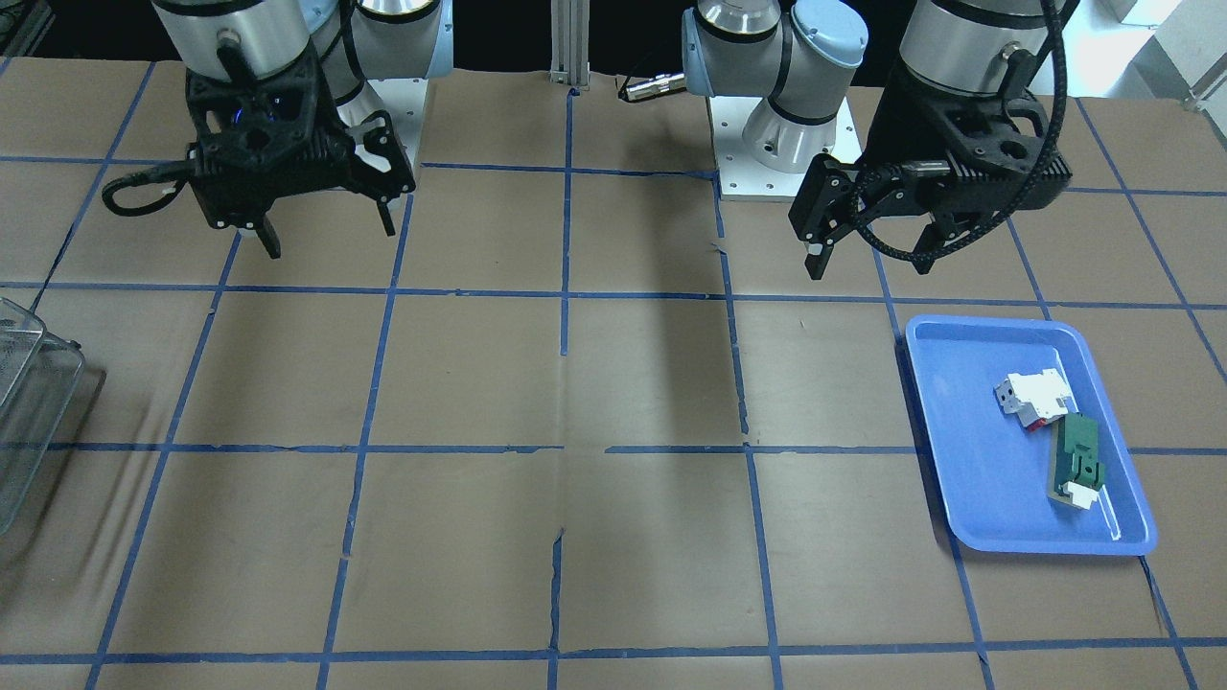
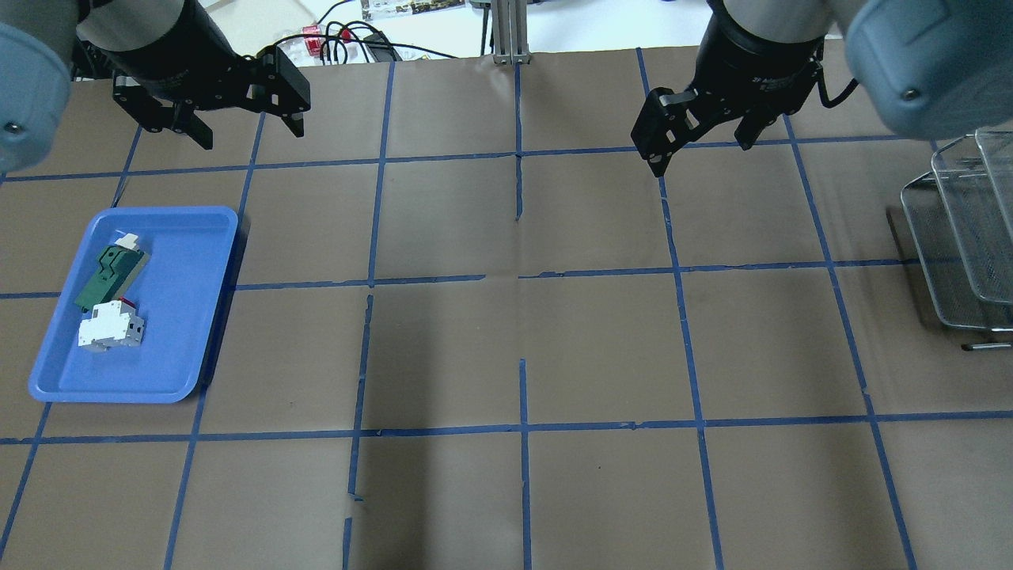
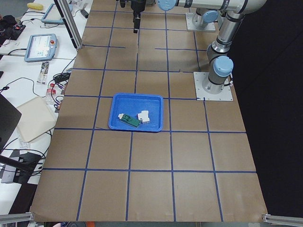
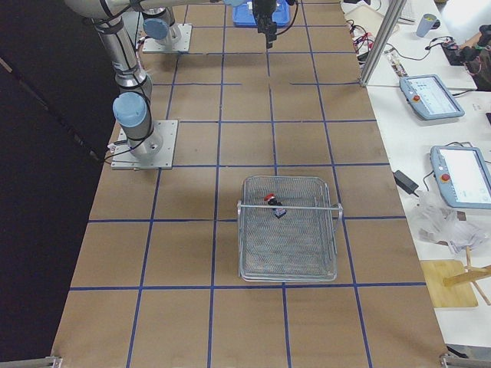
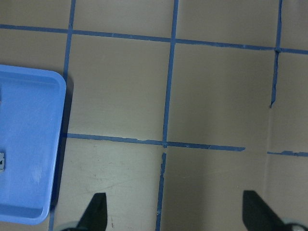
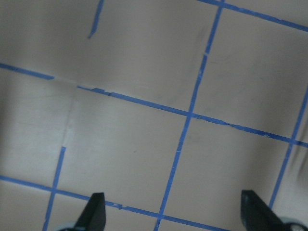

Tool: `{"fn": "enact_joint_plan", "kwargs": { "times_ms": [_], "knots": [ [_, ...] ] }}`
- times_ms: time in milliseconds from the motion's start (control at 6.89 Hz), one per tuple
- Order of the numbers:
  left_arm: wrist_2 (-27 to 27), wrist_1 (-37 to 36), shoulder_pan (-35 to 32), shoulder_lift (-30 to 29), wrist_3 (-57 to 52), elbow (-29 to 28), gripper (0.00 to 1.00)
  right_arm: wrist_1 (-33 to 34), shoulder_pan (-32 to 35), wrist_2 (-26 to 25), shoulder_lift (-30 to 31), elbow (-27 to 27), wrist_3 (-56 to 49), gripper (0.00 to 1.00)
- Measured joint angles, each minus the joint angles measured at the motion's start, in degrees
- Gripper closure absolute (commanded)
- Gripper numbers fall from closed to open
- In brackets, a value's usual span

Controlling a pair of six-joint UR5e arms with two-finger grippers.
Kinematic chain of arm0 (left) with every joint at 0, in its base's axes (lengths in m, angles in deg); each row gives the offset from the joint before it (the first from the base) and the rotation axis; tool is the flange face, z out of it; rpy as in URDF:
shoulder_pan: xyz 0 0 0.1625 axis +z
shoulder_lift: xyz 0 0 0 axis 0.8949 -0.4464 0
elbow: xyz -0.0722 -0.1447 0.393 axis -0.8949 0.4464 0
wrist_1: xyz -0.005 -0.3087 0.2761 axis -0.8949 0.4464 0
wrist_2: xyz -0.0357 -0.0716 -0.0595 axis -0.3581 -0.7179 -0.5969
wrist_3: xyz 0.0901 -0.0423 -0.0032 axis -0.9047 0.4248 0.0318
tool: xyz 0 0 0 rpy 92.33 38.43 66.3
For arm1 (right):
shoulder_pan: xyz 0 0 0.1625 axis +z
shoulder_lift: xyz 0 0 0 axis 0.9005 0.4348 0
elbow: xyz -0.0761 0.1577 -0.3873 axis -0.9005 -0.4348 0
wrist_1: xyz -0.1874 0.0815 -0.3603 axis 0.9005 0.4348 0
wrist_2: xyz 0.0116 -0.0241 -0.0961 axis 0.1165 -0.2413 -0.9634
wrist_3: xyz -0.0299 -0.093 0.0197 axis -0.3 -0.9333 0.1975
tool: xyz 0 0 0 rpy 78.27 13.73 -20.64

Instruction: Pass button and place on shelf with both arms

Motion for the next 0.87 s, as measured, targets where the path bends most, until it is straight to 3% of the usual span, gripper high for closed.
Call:
{"fn": "enact_joint_plan", "kwargs": {
  "times_ms": [290, 870],
  "knots": [
    [0.0, 0.0, 0.0, 0.2, 0.2, 0.3, 0.0, 2.6, -0.2, -3.5, -1.7, 0.0, 4.4, 0.0],
    [-1.8, 2.7, 0.0, 0.2, 0.2, 0.4, 0.0, 1.6, -2.8, 0.0, -2.0, -0.4, 5.0, 0.0]
  ]
}}
